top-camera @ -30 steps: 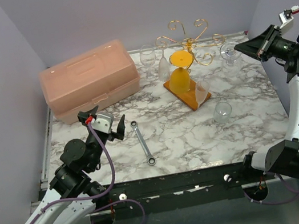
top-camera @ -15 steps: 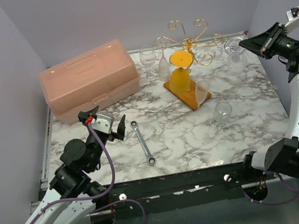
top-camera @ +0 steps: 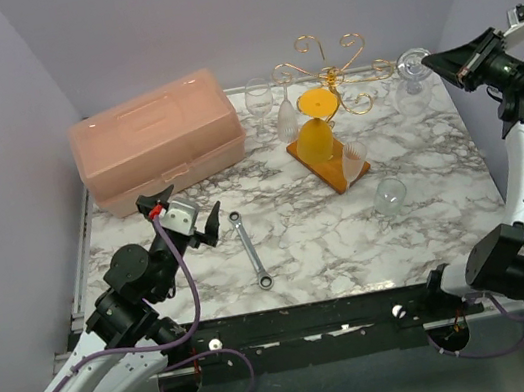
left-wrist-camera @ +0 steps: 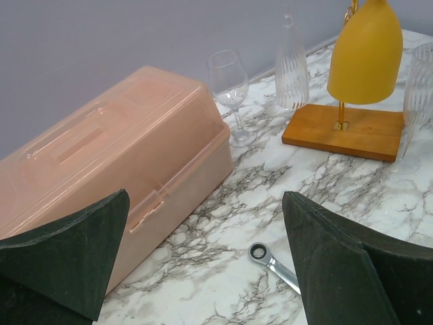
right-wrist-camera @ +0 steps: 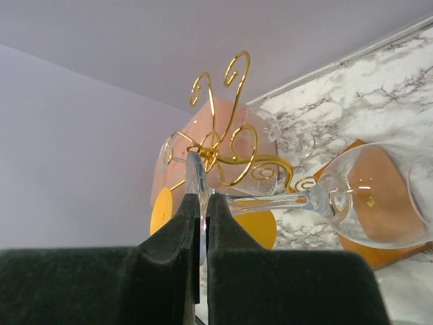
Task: Place the wine glass upside down on the wine glass rack
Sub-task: Turn the wine glass upside down at the wine rack.
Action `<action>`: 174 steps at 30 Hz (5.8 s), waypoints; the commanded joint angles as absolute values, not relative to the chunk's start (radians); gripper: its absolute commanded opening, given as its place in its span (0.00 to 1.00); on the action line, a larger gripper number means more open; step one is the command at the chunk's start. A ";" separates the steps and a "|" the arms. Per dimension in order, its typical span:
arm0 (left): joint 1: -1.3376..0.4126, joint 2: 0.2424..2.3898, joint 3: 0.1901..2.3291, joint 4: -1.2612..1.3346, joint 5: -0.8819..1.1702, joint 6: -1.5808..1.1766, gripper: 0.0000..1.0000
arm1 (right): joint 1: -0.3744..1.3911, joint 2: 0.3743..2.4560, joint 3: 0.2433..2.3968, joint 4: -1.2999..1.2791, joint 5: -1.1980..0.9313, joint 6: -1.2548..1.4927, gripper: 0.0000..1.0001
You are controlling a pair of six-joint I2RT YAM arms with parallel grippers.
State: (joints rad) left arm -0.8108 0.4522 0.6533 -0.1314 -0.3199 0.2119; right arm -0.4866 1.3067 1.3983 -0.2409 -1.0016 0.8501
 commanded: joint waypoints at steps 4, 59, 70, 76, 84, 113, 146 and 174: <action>-0.801 0.441 0.647 -0.137 -0.292 0.206 0.98 | -0.455 1.331 1.333 0.056 -0.926 1.029 0.00; -0.779 0.452 0.646 -0.139 -0.255 0.199 0.98 | -0.232 1.505 1.400 0.208 -0.948 1.189 0.00; -0.779 0.447 0.648 -0.142 -0.251 0.200 0.99 | -0.234 1.435 1.354 0.162 -0.962 1.165 0.00; -0.779 0.442 0.648 -0.141 -0.252 0.200 0.99 | -0.237 1.405 1.340 0.103 -0.936 1.124 0.00; -0.779 0.433 0.647 -0.141 -0.250 0.201 0.99 | -0.278 1.370 1.313 0.092 -0.922 1.119 0.00; -0.779 0.433 0.646 -0.141 -0.249 0.201 0.98 | -0.327 1.529 1.398 0.154 -0.930 1.183 0.01; -0.775 0.439 0.647 -0.140 -0.240 0.198 0.99 | -0.305 1.602 1.478 0.061 -0.910 1.049 0.35; -0.773 0.434 0.648 -0.141 -0.236 0.198 0.98 | -0.305 1.579 1.508 0.025 -0.880 0.987 0.54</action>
State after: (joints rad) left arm -0.7799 0.4431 0.6521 -0.1455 -0.2581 0.2115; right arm -0.3077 1.6035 1.4712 0.0555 -0.9092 1.0233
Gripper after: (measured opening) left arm 0.983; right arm 0.537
